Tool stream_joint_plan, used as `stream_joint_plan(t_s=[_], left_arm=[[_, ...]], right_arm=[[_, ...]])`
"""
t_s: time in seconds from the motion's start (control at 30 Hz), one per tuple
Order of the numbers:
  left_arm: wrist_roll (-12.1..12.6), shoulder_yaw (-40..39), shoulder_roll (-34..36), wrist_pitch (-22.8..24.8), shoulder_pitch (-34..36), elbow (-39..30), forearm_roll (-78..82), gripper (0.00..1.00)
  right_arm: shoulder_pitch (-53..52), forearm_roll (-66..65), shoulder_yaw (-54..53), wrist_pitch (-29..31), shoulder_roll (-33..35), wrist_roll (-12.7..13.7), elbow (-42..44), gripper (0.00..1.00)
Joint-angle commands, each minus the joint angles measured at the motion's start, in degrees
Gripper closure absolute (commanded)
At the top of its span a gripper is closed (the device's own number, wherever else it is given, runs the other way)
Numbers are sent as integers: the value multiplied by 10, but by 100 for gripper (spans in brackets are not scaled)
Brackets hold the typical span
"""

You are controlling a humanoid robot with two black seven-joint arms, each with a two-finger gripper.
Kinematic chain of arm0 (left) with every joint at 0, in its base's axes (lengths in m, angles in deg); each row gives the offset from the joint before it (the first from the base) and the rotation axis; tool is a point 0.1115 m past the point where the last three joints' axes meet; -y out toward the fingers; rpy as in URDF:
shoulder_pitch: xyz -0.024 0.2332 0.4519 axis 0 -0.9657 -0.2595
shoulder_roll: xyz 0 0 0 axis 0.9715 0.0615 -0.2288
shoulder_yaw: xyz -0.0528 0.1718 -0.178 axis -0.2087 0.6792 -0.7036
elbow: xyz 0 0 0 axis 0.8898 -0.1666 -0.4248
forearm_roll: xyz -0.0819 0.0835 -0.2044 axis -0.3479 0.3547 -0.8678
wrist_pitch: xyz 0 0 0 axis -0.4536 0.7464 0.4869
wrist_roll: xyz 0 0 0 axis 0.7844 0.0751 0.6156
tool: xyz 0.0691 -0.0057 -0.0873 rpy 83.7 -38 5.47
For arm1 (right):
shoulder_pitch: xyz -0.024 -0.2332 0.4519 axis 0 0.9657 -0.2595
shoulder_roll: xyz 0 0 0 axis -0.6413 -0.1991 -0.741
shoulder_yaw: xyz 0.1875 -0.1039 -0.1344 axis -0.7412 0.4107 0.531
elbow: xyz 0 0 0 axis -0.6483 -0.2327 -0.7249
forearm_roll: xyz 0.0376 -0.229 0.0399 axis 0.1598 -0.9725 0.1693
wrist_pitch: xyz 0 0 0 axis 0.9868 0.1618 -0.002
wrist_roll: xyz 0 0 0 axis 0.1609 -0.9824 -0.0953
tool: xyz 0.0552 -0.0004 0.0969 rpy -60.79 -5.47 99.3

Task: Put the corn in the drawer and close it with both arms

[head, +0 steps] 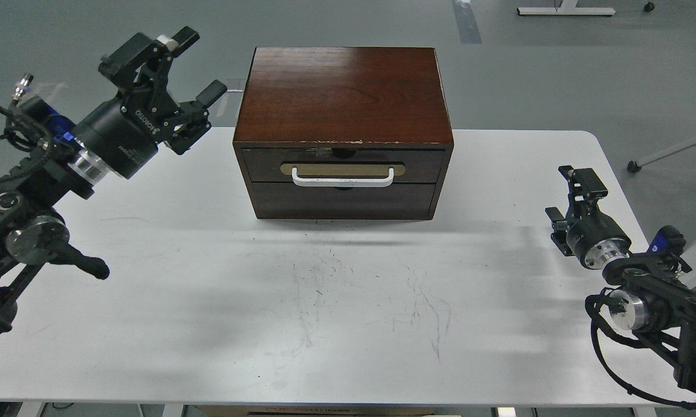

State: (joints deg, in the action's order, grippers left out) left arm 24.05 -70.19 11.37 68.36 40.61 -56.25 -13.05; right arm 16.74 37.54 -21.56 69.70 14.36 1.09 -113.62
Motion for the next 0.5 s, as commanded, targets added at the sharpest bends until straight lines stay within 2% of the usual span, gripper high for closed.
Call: stream_joint_plan(t_s=[0.0, 0.13, 0.2, 0.27, 0.47], left_arm=[[6, 1, 0, -14, -33, 27, -50, 0], [13, 4, -2, -5, -76, 50, -131, 0], [21, 4, -8, 9, -97, 58, -152, 0], [27, 3, -21, 43, -115, 73, -154, 0], [29, 3, -48, 82, -133, 107, -152, 0]], right_arm=[[-1, 0, -15, -1, -9, 0, -1, 0], [-2, 0, -39, -1, -17, 0, -2, 0], [-1, 0, -40, 2, -18, 0, -3, 0], [-2, 0, -40, 5, -18, 0, -4, 0], [-3, 3, -40, 29, -19, 0, -4, 0]])
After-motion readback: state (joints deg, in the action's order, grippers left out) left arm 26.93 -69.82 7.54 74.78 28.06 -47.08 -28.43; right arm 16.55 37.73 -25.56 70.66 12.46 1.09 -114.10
